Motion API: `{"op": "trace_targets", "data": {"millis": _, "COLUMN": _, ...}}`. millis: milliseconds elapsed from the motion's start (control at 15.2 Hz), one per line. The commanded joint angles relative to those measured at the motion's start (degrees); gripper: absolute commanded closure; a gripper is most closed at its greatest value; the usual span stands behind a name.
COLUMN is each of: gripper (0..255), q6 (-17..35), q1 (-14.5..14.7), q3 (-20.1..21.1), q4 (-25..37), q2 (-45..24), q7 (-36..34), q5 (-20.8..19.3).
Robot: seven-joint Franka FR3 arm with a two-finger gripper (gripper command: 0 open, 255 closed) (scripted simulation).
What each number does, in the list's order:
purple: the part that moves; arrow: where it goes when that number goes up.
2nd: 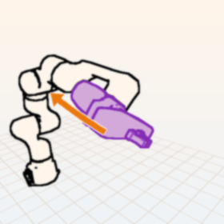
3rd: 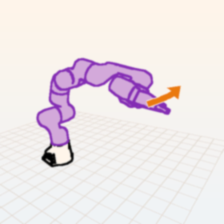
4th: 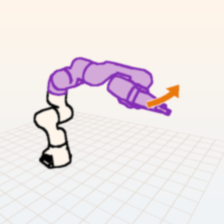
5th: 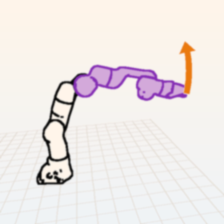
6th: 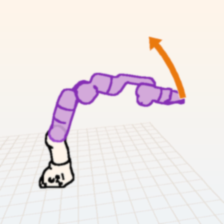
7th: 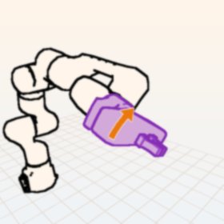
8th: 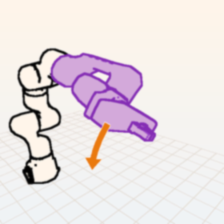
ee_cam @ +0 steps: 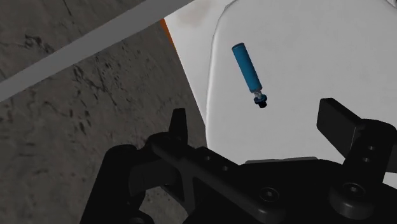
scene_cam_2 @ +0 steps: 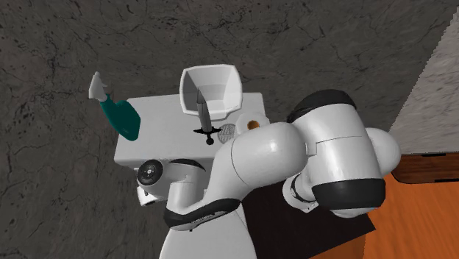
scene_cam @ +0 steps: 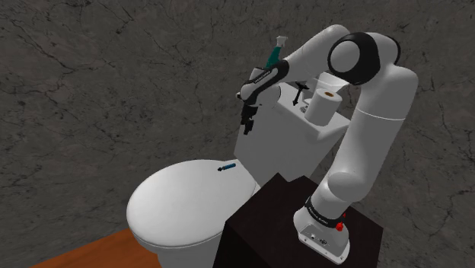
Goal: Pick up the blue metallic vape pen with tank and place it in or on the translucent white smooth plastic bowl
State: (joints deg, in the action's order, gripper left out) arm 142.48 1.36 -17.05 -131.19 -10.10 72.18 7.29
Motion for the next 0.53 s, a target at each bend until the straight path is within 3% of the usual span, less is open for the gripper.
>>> {"op": "trace_targets", "data": {"millis": 0, "gripper": 0, "q6": 3.42, "q1": -0.12, "q3": 1.24, "q4": -0.85, "q2": -2.69, "q7": 3.46, "q5": 1.84}}
{"op": "trace_targets", "data": {"millis": 462, "gripper": 0, "q6": 14.25, "q1": -2.84, "q3": 7.79, "q4": -0.62, "q2": -14.1, "q7": 15.62, "q5": 7.97}}
